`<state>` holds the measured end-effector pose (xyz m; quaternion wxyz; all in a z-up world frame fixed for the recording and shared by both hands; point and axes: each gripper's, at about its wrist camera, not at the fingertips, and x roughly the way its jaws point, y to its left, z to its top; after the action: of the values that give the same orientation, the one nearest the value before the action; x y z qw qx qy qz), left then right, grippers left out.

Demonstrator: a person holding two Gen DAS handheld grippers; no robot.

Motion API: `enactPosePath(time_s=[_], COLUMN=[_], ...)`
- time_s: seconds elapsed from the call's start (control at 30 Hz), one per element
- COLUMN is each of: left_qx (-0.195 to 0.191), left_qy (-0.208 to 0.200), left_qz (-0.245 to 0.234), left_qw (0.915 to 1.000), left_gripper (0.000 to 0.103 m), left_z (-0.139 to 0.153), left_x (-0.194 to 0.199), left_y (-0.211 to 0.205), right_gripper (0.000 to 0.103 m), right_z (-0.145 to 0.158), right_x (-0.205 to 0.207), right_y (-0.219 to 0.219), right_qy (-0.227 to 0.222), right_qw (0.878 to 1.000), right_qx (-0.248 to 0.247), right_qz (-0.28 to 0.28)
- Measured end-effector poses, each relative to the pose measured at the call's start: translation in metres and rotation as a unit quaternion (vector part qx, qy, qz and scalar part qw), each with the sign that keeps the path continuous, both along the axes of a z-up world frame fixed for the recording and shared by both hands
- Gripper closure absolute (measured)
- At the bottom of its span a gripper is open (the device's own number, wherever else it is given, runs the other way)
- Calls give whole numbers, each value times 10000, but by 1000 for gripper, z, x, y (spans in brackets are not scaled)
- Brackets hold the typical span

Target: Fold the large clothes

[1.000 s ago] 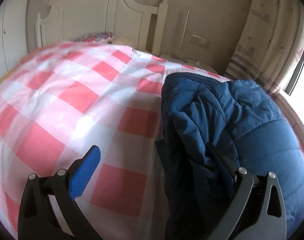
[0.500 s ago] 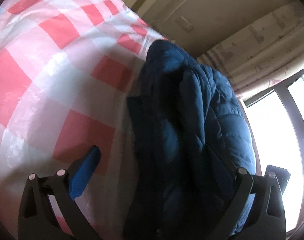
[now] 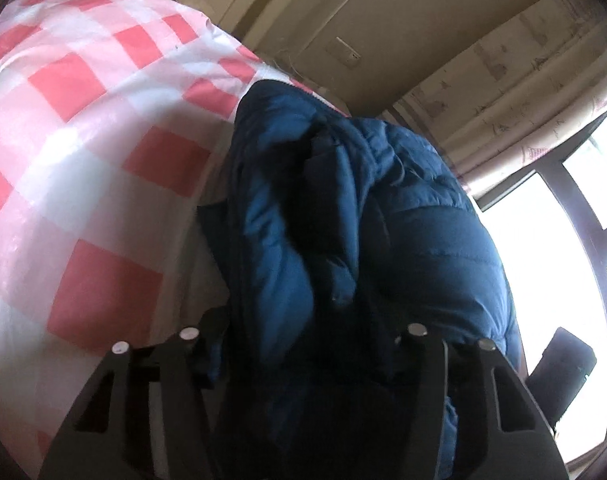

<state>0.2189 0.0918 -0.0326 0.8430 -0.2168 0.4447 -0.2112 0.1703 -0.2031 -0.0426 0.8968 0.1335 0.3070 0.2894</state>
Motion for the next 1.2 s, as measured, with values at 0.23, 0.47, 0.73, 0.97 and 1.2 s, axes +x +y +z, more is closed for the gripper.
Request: enactPosePath(time_s=[0.23,0.47,0.73,0.97,1.2], left_qx=[-395,229,435,1060,2245], left_qy=[-94,-197,-221,-557,-1829], left_qz=[-215,-291,-45,210,814], left_qw=[9989,9991,9988,9926,9537], left_gripper=[59,48,20,13,2], left_z=[7,-4,-18,-1,67], left_x=[72,135,132,116,63], left_y=[-61,-140,-139,-144,-132], right_gripper=[36,36,11,11,8], right_z=[37,14,10,32,7], right_x=[35,115,106,92,102], right_y=[-28,-110,-122,-59,-28], right_qy=[-868,-135,193,-954,-691], right_qw=[9919,9909,9734,9638,9568], right_qx=[-692,-660,-998,-1847,-2441], right_qz=[-621,-1162,-2055,-1668,-1423])
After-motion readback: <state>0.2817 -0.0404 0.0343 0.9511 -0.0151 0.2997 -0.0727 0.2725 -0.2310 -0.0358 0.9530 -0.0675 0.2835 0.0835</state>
